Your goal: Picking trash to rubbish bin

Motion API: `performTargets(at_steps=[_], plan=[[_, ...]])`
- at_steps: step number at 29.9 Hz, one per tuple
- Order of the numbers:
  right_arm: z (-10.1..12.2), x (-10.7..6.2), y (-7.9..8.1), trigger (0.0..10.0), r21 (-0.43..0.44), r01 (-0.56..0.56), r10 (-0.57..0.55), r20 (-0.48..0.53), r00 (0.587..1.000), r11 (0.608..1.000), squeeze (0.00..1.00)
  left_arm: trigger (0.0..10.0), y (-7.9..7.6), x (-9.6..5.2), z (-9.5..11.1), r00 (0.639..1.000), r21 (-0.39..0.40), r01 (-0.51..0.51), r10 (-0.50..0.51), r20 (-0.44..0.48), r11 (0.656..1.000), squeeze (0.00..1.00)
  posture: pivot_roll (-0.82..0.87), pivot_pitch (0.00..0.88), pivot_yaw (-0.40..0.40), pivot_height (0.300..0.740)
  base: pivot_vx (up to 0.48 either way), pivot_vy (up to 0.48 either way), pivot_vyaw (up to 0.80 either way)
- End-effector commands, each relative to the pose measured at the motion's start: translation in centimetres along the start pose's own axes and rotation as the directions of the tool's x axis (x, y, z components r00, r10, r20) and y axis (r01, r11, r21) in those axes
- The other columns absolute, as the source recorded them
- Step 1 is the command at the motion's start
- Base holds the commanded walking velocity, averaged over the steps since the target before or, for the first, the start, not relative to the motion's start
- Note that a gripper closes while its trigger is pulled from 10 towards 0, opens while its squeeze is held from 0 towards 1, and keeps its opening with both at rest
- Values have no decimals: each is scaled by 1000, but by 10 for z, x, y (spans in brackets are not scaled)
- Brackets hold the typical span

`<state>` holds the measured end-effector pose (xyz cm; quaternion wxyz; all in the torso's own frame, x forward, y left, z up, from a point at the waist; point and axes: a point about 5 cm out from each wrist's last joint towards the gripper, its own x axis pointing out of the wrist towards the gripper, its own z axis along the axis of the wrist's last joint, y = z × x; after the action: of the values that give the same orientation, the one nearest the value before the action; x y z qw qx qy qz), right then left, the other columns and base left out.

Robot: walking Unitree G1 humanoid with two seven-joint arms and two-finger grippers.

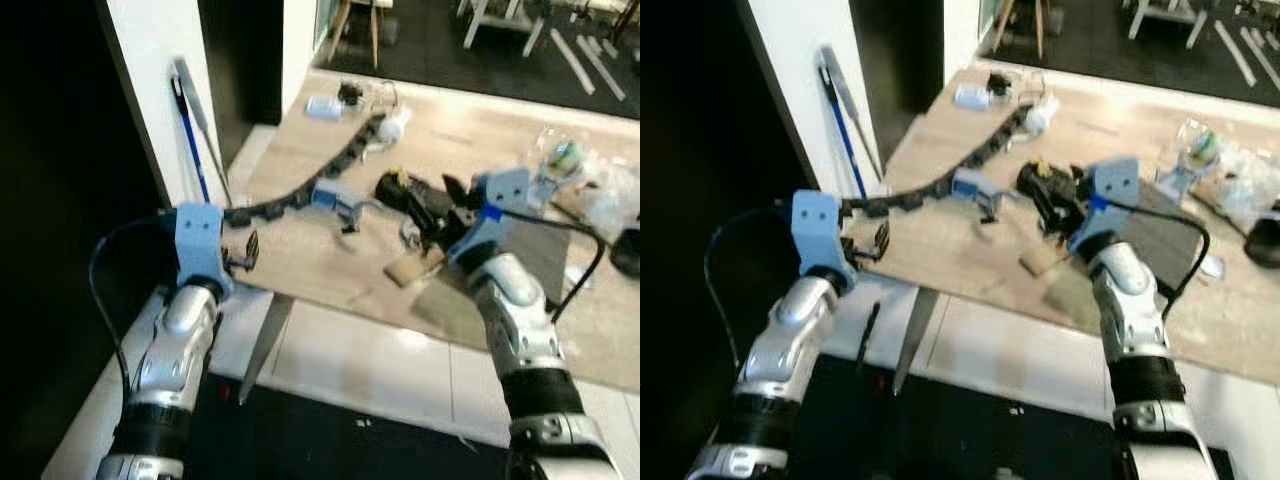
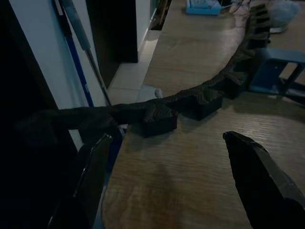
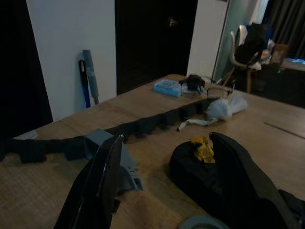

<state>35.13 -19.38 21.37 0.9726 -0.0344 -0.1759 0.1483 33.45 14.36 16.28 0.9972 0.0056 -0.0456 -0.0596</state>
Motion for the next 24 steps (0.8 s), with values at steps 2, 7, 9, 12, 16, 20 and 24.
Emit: performTargets(at_steps=[2,7,9,12,16,20,24], plan=[[1,-3,-5,10000,6,7,-7,0,1000,1000,0,10000,-1,-1,-1,1000,3,10,-10,-6,1000,0,-9,115,-25,740,285,0,0],[2,-4,-6,10000,7,6,-6,-2,1000,1000,0,10000,-1,-1,-1,1000,4,12,-12,-5,1000,0,-10,110,-25,740,283,0,0],[2,-4,-6,10000,6,7,-7,-2,1000,1000,0,10000,-1,-1,-1,1000,4,12,-12,-5,1000,0,-10,109,-25,740,285,0,0],[2,-4,-6,10000,6,8,-8,-4,1000,1000,0,10000,-1,-1,-1,1000,4,12,-12,-5,1000,0,-9,104,-25,740,282,0,0],[2,-4,-7,10000,6,9,-9,-4,1000,1000,0,10000,-1,-1,-1,1000,5,13,-13,-5,1000,0,-9,103,-24,740,284,0,0],[2,-4,-7,10000,6,8,-8,-4,1000,1000,0,10000,-1,-1,-1,1000,5,14,-14,-4,1000,0,-9,103,-24,740,285,0,0],[2,-5,-7,10000,5,7,-7,-6,1000,1000,0,10000,-1,-1,-1,1000,5,14,-14,-4,1000,0,-9,102,-25,740,283,0,0]])
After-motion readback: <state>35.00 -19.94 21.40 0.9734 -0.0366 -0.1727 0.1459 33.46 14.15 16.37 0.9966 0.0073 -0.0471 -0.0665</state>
